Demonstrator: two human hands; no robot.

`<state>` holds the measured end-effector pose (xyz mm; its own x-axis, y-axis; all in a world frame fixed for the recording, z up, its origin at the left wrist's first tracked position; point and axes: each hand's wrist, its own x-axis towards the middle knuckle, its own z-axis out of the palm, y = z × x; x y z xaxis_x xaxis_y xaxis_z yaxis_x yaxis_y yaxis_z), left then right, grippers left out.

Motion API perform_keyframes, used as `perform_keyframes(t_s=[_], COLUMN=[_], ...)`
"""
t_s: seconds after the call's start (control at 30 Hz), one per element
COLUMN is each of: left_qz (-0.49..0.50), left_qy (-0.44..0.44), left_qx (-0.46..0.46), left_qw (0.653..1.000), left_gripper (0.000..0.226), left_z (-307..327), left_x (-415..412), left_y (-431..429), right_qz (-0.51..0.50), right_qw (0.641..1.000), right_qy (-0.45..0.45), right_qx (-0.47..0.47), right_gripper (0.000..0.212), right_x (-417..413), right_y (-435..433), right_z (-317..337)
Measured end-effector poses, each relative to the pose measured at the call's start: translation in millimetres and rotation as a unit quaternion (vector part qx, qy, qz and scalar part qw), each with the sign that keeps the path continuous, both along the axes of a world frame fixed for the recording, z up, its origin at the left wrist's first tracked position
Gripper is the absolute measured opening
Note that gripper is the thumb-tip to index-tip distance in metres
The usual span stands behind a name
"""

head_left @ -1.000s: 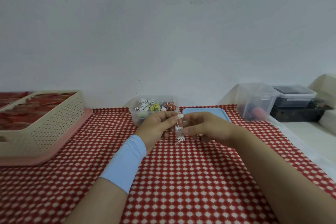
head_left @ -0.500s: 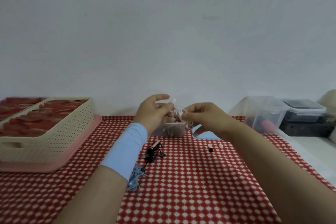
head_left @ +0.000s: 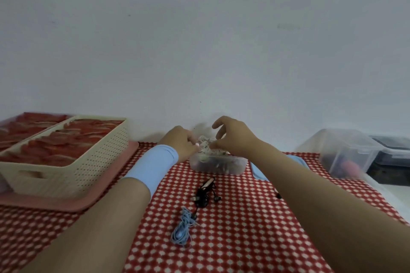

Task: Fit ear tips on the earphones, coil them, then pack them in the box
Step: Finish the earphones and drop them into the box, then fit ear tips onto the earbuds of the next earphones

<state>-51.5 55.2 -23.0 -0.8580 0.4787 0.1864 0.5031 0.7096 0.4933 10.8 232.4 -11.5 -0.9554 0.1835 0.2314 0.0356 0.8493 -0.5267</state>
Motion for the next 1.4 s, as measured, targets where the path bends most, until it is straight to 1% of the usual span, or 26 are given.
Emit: perform_keyframes(t_s=[0.1,0.17,0.2,0.3,0.37,0.43,0.5,0.53,0.57,0.63,0.7,0.77,0.83,0.9,0.97,1.0,1.07,1.13,1.17,1.2,1.27,1.33,1.4], left_qz=[-0.010,-0.026,-0.036,-0.045,-0.044,-0.057,-0.060,-0.058,-0.057,-0.057,-0.067,-0.074,-0.074,-0.076,-0.084,-0.088,-0.094,-0.098,-0.102,-0.104,-0.096,-0.094,-0.117], left_qy=[0.040,0.064,0.066,0.054,0.051,0.063,0.074,0.070,0.057,0.012,-0.014,-0.032,-0.077,-0.119,-0.130,-0.125,-0.119,-0.113,-0.111,-0.111,-0.124,-0.183,-0.278], left_qx=[0.010,0.010,-0.002,-0.052,-0.049,-0.029,0.004,0.020,0.032,0.020,-0.040,-0.086,-0.101,-0.102,-0.113,-0.115,-0.088,-0.047,-0.031,-0.013,0.031,0.099,0.191], left_qw=[0.999,0.998,0.997,0.996,0.997,0.996,0.995,0.996,0.996,0.998,0.997,0.993,0.989,0.985,0.981,0.981,0.984,0.988,0.988,0.988,0.987,0.974,0.934], left_gripper=[0.023,0.017,0.015,0.022,0.022,0.020,0.018,0.016,0.014,0.011,0.011,0.016,0.019,0.025,0.035,0.036,0.024,0.009,0.005,0.005,0.017,0.032,0.034], left_z=[-0.5,0.9,0.3,-2.0,-1.8,0.5,4.0,5.2,5.3,3.9,-0.4,-8.5,-16.0,-20.5,-19.8,-18.0,-13.1,-6.1,-2.5,1.0,6.2,9.5,12.7], left_x=[-0.6,4.8,7.9,18.0,20.3,22.1,27.3,30.9,33.8,42.4,52.0,60.4,67.9,71.6,76.3,78.3,82.5,85.5,87.0,88.7,92.7,99.7,110.2], left_y=[1.2,1.9,1.0,-0.7,-4.2,-7.5,-11.4,-13.9,-15.8,-20.0,-22.1,-23.5,-26.5,-28.8,-29.3,-28.7,-25.5,-20.5,-16.4,-11.7,-1.6,10.4,22.5], right_qz=[-0.017,-0.014,-0.005,0.018,0.026,0.032,0.035,0.039,0.048,0.081,0.101,0.106,0.124,0.126,0.106,0.097,0.090,0.089,0.084,0.078,0.062,0.043,0.023], right_qw=[0.999,0.999,0.998,0.994,0.994,0.997,0.998,0.997,0.997,0.995,0.987,0.972,0.959,0.960,0.969,0.975,0.985,0.990,0.991,0.993,0.993,0.987,0.977], right_qy=[0.023,0.009,-0.005,-0.048,-0.050,-0.016,0.041,0.059,0.058,-0.005,-0.099,-0.163,-0.181,-0.170,-0.160,-0.154,-0.135,-0.112,-0.101,-0.089,-0.063,-0.044,-0.046], right_qx=[0.041,0.049,0.056,0.093,0.096,0.073,0.044,0.036,0.036,0.060,0.082,0.134,0.178,0.183,0.152,0.124,0.064,0.018,-0.001,-0.021,-0.080,-0.152,-0.206], right_gripper=[0.022,0.006,0.003,0.010,0.011,0.011,0.010,0.009,0.009,0.009,0.012,0.020,0.034,0.036,0.027,0.022,0.019,0.017,0.016,0.014,0.013,0.014,0.019], right_x=[-2.4,-3.9,-5.2,-4.1,-2.5,1.7,9.9,15.5,21.0,32.7,43.0,49.8,55.0,58.3,63.1,64.9,72.0,78.7,81.9,85.2,92.3,101.0,110.1], right_y=[-0.2,-1.2,-3.4,-8.2,-9.5,-9.7,-10.4,-12.6,-14.6,-21.1,-29.2,-35.2,-39.4,-40.3,-37.6,-34.7,-27.5,-18.9,-13.2,-7.2,2.2,9.4,15.2], right_z=[0.9,-0.7,-3.0,-8.9,-9.5,-6.6,-0.3,3.2,6.1,8.5,4.2,-6.1,-19.1,-29.3,-30.9,-29.9,-23.8,-15.9,-12.1,-8.7,-2.3,1.5,2.5])
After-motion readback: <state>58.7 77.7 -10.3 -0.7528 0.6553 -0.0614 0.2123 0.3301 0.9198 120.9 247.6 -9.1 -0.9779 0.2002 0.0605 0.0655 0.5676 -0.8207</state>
